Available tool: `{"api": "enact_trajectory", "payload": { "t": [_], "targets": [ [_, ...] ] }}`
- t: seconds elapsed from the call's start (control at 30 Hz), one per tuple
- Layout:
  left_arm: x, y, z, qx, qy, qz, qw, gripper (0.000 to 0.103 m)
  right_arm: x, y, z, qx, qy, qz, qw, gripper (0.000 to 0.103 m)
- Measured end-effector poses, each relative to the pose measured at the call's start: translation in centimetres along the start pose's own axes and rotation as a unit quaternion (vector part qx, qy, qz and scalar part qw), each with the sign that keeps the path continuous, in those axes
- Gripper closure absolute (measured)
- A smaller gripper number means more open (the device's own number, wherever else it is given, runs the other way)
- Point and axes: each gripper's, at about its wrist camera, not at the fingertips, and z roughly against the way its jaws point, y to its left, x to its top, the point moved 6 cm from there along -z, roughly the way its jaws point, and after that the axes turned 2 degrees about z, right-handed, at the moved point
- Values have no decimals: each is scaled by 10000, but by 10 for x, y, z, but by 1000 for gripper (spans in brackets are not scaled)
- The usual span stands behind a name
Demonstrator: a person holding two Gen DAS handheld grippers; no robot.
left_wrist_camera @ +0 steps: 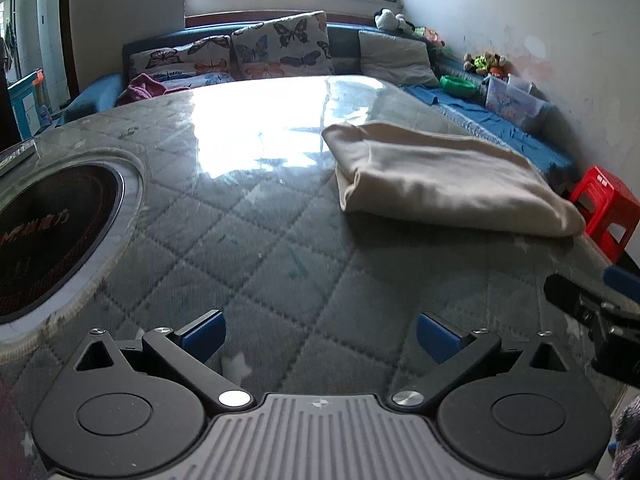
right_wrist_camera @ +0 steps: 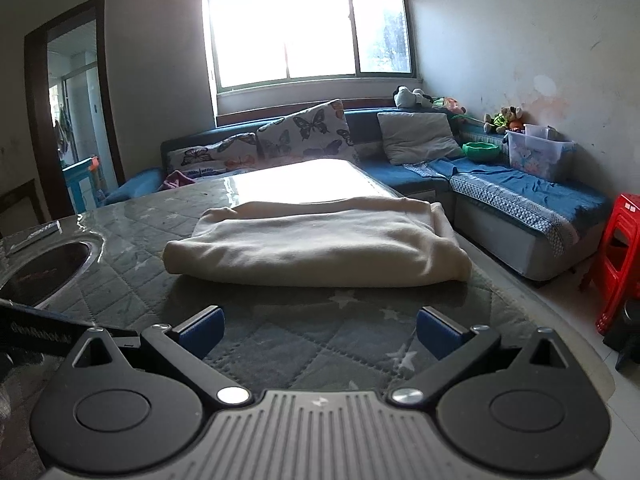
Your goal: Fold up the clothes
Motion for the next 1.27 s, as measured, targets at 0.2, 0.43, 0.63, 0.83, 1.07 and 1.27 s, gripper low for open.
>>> {"api": "enact_trajectory", "payload": {
  "t": [0.2,0.43,0.63,0.83,1.07,1.27],
  "targets": [
    [-11,-1,8,158,-63,-129,9998,0,-11,3,7,-82,110,-26,9999,0],
    [-18,-2,15,34,-73,-32,10000,0,-29,5,11,94,182,-386,9990,0],
    [-21,-7,18,127,-72,-123,9998,0,-34,9,14,111,205,-448,9987,0],
    [-23,-8,20,148,-93,-115,9998,0,-33,10,16,106,169,-414,9989,0],
    [-25,-12,20,123,-56,-103,9999,0,-32,8,20,88,123,-438,9989,0],
    [-27,-14,22,97,-91,-147,9998,0,-30,10,23,125,72,-432,9990,0]
  ]
}}
